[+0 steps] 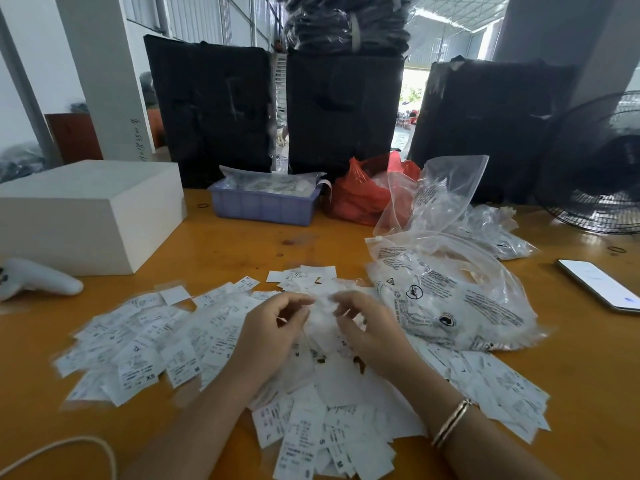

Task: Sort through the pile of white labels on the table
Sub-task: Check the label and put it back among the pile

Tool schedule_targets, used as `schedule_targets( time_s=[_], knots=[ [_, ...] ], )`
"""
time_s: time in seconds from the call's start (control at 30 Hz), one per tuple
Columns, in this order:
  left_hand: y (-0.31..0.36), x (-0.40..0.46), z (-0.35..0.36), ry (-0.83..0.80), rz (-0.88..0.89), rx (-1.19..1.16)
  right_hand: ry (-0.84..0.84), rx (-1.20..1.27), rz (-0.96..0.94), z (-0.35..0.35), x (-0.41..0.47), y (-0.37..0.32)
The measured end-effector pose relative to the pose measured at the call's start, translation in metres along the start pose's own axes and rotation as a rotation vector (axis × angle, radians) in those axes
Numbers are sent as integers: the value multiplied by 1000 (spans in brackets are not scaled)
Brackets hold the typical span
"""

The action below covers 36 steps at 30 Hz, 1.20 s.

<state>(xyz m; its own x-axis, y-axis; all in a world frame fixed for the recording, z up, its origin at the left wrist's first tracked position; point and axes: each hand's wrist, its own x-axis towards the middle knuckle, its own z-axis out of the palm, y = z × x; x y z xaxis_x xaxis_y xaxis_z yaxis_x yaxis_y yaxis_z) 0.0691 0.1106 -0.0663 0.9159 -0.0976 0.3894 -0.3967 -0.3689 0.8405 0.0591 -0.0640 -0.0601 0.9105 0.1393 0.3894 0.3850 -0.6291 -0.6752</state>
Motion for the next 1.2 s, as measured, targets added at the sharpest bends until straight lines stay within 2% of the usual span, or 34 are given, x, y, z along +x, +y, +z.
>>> schedule_targets(
  time_s=[0.1,0.2,0.37,0.5,0.63,0.7,0.8,0.9,0.97,1.03,1.2],
  knots=[
    [-1,1,0,41,-30,-26,-173,-522,22,4,-6,1],
    [-3,2,0,81,-51,-37,-225,-712,39,13,-9,-3],
    [-4,3,-1,108,-89,-129,-97,-604,-20,11,-9,-9],
    [-2,4,-1,90,-92,-120,-118,-631,-51,10,-10,-7],
    [-1,4,-3,112,-112,-108,-229,-752,-83,14,-12,-9],
    [-1,4,-4,119,-121,-131,-199,-747,-108,13,-14,-10],
    [0,4,-5,125,-127,-160,-75,-650,-123,11,-16,-10],
    [-1,5,-4,124,-108,-152,-30,-570,-137,11,-15,-10],
    [-1,5,-3,119,-94,-128,9,-408,-106,12,-15,-13],
    [-1,6,-3,121,-82,-119,67,-144,8,11,-15,-15],
    [-2,5,-2,102,-49,-51,216,720,384,-1,-14,-16]
  ],
)
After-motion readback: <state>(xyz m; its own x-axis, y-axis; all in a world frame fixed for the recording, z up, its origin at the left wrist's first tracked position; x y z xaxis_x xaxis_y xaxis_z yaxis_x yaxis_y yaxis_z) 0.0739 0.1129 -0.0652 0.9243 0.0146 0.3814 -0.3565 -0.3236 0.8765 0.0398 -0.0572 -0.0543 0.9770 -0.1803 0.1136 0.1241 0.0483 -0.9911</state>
